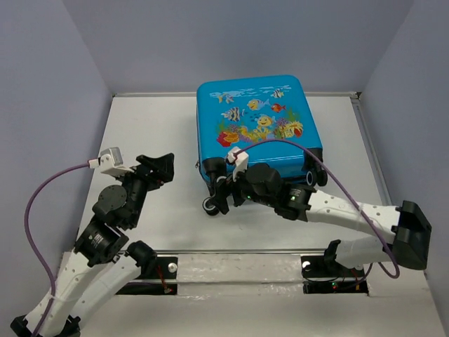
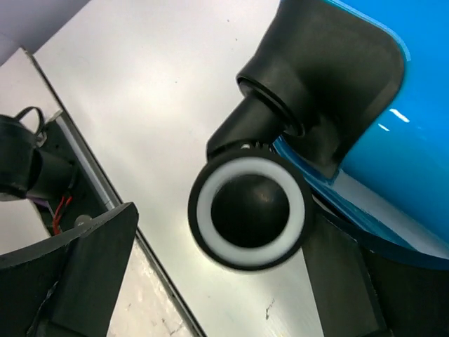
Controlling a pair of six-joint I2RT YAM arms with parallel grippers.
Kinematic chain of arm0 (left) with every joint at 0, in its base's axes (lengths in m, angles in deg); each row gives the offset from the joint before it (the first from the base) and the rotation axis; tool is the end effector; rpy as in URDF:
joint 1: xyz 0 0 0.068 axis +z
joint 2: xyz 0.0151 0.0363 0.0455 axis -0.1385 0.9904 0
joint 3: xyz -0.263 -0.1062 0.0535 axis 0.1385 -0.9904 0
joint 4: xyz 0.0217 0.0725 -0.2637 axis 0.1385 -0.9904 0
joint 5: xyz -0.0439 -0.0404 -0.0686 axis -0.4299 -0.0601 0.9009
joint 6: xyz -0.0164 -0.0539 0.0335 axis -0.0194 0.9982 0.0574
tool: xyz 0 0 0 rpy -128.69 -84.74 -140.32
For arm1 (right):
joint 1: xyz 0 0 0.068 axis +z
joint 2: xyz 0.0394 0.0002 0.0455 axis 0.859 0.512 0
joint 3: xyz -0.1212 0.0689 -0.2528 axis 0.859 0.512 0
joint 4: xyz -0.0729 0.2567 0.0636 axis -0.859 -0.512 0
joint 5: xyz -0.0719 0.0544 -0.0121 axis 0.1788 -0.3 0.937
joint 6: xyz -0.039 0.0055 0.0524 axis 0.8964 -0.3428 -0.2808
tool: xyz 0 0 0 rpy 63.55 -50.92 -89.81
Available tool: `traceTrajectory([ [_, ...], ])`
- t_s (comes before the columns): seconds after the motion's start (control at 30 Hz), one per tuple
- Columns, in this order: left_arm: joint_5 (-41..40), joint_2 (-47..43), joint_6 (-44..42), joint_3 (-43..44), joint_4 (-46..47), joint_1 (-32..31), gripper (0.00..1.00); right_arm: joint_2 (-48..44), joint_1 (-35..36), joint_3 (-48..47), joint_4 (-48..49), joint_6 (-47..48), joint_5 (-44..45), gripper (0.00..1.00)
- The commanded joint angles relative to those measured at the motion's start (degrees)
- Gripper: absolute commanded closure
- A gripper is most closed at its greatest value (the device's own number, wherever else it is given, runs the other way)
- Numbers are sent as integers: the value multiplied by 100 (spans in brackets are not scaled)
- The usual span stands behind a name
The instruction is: Pack the luggage
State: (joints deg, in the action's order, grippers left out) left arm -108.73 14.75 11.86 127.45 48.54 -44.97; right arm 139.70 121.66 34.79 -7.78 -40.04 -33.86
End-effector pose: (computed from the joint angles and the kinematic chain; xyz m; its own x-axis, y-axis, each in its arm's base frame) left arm 0.1079 -0.0527 0.3808 -0.0222 -0.5991 -0.8003 0.2103 0.7798 -0.5896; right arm 0.1536 0.2893 0.2977 -0.4174 -0.1863 -0.8894 -0.7798 0.5760 0.2453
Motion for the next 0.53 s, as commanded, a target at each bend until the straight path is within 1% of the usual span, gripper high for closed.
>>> traceTrajectory([
  [0.0, 390, -404, -23, 121, -746, -8, 1, -1621, 144, -329, -648, 446, 474, 0],
  [0.13, 585, -642, -111, 50, -808, -8, 1, -2889, 144, -22, -791, 640, 1353, 0],
  [0.17, 602, -764, -128, 41, -826, -8, 1, -3510, 144, 171, -799, 719, 1895, 0],
  [0.2, 663, -896, -181, 32, -800, -8, 1, -3812, 144, 259, -791, 746, 2162, 0],
  [0.23, 681, -958, -242, 15, -791, 1, 1, -4320, 144, 452, -782, 746, 2669, 0],
  [0.37, 839, -1143, -409, -64, -633, -8, 1, -4992, 144, 883, -729, 641, 3577, 0],
  [0.4, 892, -1152, -418, -134, -554, -8, 1, -5115, 144, 1102, -703, 606, 3667, 0],
  [0.5, 849, -986, -348, -152, -580, -8, 1, -5020, 144, 1314, -668, 395, 3826, 0],
])
